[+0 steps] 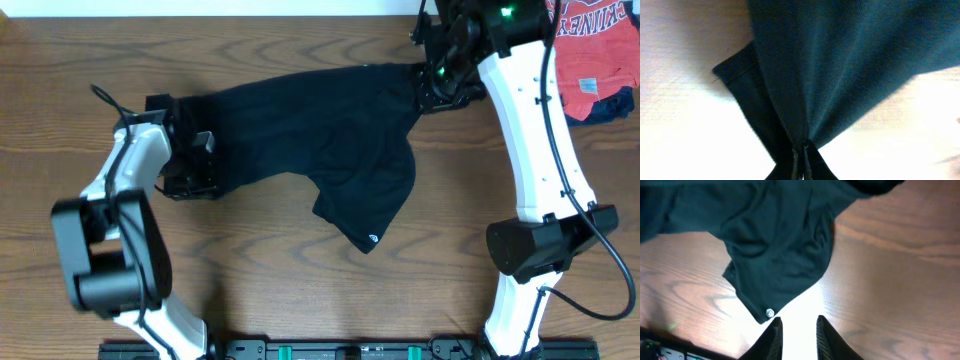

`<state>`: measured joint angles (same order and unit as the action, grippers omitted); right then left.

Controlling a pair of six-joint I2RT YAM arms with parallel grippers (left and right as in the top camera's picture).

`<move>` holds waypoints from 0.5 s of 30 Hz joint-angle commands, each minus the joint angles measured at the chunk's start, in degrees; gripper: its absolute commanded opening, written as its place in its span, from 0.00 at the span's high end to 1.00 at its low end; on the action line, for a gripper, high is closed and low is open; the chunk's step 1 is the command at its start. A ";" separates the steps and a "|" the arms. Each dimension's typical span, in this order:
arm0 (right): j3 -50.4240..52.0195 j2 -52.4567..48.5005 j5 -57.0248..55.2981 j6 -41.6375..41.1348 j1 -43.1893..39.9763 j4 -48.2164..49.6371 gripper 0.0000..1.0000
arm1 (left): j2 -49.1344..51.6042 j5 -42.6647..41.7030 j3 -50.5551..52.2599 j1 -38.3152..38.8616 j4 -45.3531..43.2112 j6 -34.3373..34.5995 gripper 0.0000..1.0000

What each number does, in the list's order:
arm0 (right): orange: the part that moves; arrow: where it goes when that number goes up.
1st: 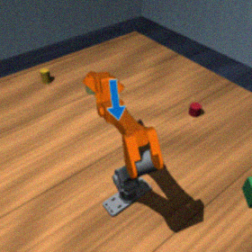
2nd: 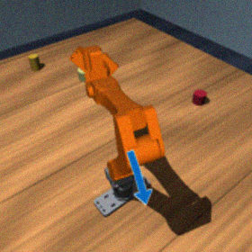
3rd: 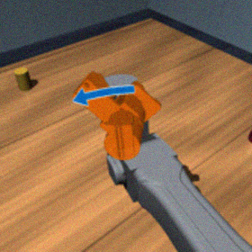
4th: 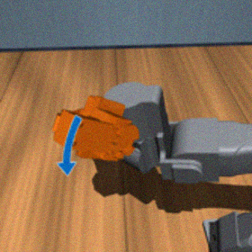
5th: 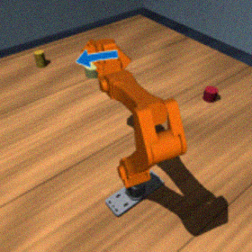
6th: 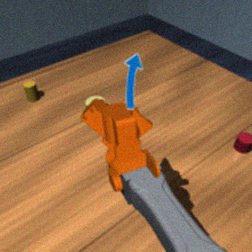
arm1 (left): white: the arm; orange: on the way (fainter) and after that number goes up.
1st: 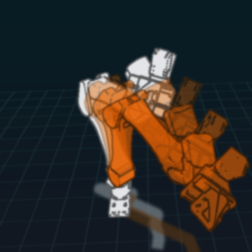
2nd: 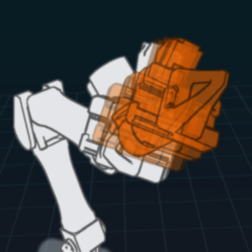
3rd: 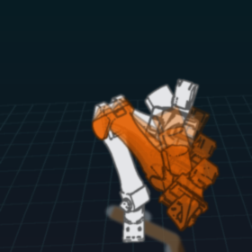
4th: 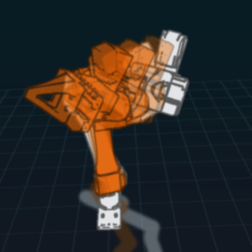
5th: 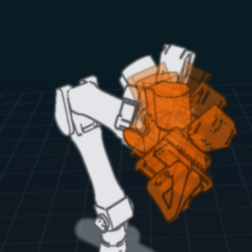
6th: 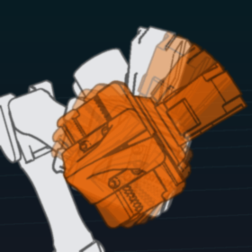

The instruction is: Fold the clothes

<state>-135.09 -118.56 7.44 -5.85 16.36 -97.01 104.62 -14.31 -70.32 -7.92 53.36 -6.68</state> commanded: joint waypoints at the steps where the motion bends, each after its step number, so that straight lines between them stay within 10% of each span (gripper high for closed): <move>1: 4.79 -0.15 -0.11 0.00 0.79 -0.28 0.82 | -5.97 5.35 -1.66 -0.13 1.55 2.14 0.94; 15: 22.10 0.11 4.70 2.71 10.95 4.42 0.72 | -11.28 9.09 -1.64 -0.13 -0.83 3.56 0.94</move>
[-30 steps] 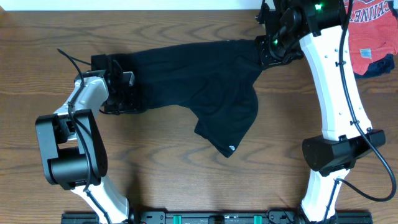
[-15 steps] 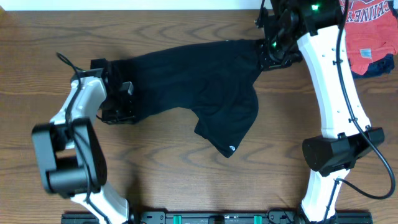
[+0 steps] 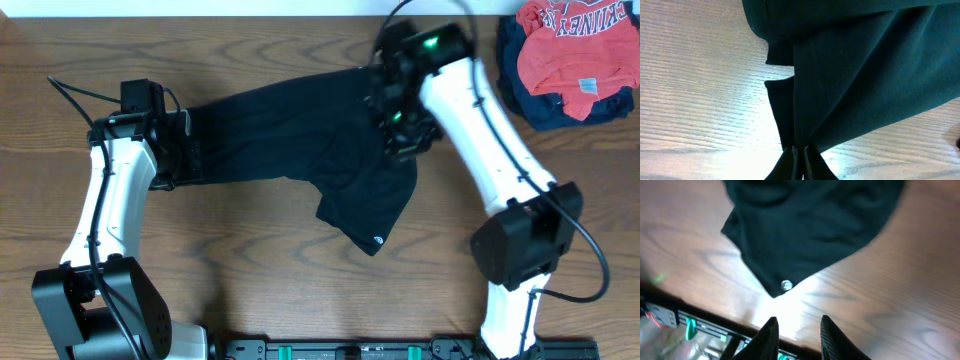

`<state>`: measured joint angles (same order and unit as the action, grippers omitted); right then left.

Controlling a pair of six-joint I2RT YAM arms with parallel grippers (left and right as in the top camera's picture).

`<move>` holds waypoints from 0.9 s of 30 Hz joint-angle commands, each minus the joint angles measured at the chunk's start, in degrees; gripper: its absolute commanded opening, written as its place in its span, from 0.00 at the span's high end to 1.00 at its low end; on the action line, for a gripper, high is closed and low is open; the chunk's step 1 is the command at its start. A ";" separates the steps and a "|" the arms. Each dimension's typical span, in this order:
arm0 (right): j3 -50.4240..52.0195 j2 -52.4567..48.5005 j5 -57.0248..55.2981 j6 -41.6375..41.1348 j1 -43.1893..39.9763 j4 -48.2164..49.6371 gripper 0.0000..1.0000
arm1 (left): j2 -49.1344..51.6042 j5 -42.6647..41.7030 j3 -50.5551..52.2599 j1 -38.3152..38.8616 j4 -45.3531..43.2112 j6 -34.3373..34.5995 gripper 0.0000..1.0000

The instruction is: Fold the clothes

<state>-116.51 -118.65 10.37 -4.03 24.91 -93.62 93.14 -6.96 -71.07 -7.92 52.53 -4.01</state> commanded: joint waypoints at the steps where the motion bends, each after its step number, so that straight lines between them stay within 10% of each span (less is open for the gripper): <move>1: 5.66 0.42 2.49 0.92 3.41 2.34 0.71 | 0.20 2.12 -0.90 -0.13 -0.24 0.92 0.94; 27: 41.59 6.69 4.02 -3.96 12.15 27.85 0.46 | 0.20 2.10 -0.90 -0.13 -2.08 0.90 0.94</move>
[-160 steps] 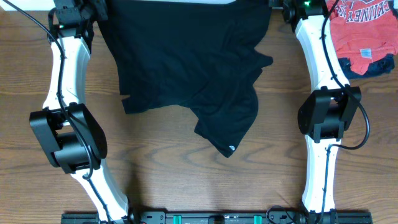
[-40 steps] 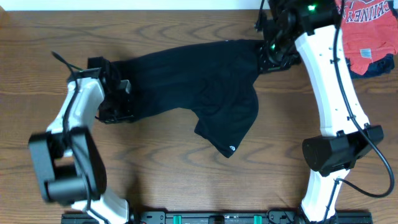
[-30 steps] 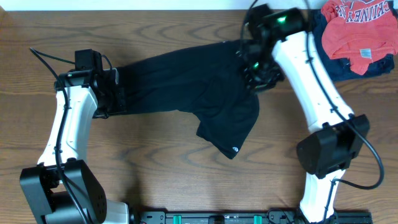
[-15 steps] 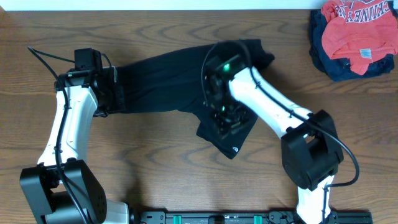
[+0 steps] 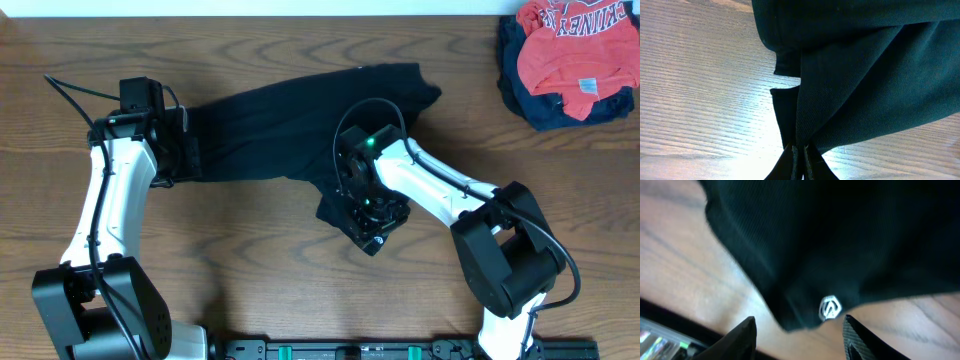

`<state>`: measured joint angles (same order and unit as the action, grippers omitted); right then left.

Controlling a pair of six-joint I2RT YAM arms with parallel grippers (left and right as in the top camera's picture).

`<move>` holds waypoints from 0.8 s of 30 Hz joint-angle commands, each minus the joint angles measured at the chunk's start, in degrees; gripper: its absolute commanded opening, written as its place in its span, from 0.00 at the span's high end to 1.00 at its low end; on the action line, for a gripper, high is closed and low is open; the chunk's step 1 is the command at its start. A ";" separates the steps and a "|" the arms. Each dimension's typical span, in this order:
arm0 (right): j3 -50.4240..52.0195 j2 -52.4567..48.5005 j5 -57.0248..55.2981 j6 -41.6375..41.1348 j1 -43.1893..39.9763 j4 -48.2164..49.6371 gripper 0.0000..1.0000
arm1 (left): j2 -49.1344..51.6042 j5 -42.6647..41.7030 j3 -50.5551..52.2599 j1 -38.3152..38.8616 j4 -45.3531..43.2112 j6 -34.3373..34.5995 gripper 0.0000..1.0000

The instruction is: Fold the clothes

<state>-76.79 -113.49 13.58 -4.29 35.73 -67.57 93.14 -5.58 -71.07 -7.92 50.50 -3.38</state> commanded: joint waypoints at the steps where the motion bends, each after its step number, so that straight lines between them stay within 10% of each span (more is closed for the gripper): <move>1: 2.69 1.53 0.76 -4.48 1.70 2.97 0.46 | 0.20 0.72 -0.90 -0.13 -0.07 0.26 0.94; 12: 9.22 1.53 -8.11 -15.15 3.56 10.16 0.55 | 0.20 0.72 -0.90 -0.13 -0.04 0.26 0.94; 16: 9.18 1.77 -12.52 -18.56 3.41 10.14 0.99 | 0.20 0.70 -0.90 -0.13 -0.04 0.28 0.94; 24: 9.01 12.31 -12.50 -18.80 -2.01 7.63 0.99 | -1.22 0.72 -0.92 -0.20 3.06 1.46 0.94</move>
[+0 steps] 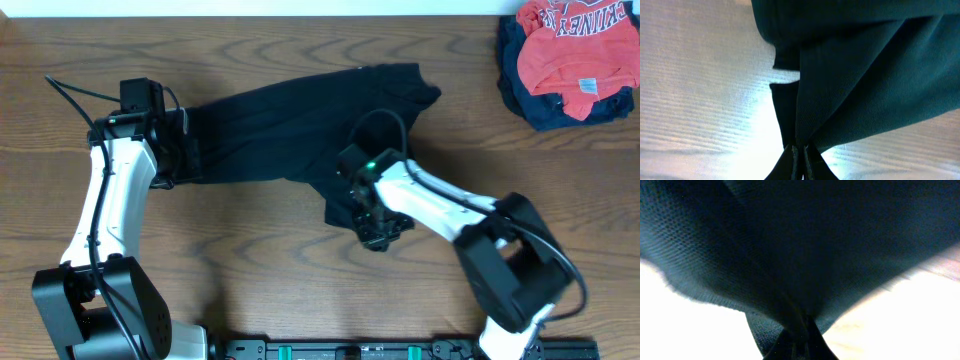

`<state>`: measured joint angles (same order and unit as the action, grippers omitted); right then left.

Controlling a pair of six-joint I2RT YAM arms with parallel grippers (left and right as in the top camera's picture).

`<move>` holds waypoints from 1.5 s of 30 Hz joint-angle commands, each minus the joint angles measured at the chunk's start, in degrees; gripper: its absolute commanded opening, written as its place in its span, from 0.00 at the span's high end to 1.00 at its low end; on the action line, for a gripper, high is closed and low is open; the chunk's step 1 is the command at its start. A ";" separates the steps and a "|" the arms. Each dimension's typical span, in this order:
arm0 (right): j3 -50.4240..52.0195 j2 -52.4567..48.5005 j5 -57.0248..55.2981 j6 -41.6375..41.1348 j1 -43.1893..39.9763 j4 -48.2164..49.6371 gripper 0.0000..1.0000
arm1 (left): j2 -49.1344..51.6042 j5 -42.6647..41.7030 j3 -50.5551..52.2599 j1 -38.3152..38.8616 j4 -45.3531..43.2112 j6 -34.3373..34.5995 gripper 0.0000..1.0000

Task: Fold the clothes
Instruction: 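Pull the sleeve rightward with the right gripper, left gripper holding hem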

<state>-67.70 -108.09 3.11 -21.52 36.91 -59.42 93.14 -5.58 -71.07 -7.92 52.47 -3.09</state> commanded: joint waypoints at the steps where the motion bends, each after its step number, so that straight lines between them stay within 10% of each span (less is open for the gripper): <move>1: -0.17 9.27 -2.03 -1.18 -4.57 -1.05 0.99 | -1.60 0.72 -0.92 -0.20 1.68 2.38 0.94; 14: -5.31 24.30 5.07 10.97 -25.83 -6.82 0.99 | -4.11 0.76 -0.90 -0.20 11.37 4.59 0.94; 32: -8.37 23.98 5.33 13.05 -28.59 -1.99 0.99 | -2.71 4.13 0.46 -0.17 3.02 4.07 0.94; 37: -8.37 22.49 5.97 13.07 -28.59 0.61 0.99 | -1.88 4.07 2.32 -0.17 -1.64 4.09 0.25; 45: -8.37 18.10 7.85 13.09 -28.59 2.23 0.99 | -1.53 -7.43 2.38 -0.11 1.70 4.04 0.19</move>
<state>-74.96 -89.14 9.76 -9.34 8.54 -57.36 91.20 -6.83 -69.63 -7.97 52.73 0.89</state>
